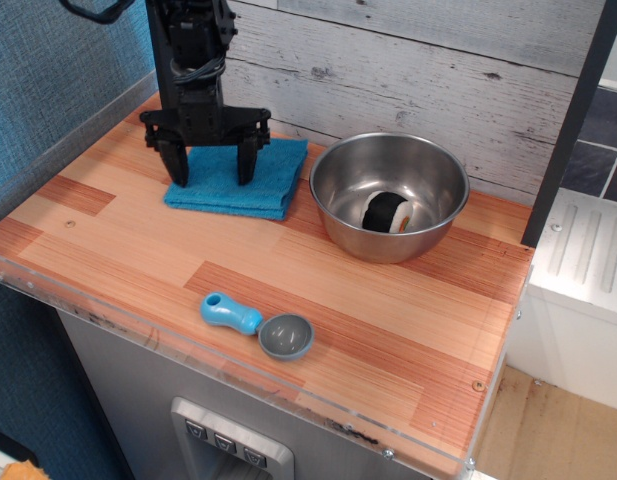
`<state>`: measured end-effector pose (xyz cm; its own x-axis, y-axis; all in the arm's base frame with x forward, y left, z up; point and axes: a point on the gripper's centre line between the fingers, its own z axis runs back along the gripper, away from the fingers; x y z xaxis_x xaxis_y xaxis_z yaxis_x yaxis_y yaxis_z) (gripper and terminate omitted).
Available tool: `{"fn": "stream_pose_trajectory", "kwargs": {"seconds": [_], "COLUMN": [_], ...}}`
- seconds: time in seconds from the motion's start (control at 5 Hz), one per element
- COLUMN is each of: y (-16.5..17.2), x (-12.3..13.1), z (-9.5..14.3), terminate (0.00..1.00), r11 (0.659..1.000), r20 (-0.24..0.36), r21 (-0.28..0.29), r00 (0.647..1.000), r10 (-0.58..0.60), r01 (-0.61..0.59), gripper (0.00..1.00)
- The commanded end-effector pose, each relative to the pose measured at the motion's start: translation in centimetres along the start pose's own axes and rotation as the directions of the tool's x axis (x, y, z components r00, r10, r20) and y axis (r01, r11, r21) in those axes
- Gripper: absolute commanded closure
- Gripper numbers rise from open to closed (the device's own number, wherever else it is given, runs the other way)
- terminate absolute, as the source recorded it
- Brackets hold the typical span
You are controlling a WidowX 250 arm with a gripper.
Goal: PICK UPTHE TOWEL PUT ON THE ANOTHER SIDE OF THE TABLE
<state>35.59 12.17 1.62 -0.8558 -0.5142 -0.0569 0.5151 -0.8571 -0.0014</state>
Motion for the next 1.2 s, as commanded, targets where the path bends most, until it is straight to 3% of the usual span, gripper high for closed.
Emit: {"fn": "stream_pose_trajectory", "kwargs": {"seconds": [0.0, 0.4, 1.0], "y": [2.6, 2.1, 0.7], "x": [-2.8, -2.5, -3.0], "z": [2.3, 2.9, 8.2], "terminate": [0.0, 0.0, 0.0], "r11": [0.999, 0.998, 0.991], "r20": [-0.07, -0.066, -0.125], "r21": [0.035, 0.04, 0.13], "r00": [0.997, 0.997, 0.992], "r10": [-0.039, -0.045, -0.02], "r01": [0.041, 0.048, 0.036], "gripper": [0.0, 0.0, 0.0]}}
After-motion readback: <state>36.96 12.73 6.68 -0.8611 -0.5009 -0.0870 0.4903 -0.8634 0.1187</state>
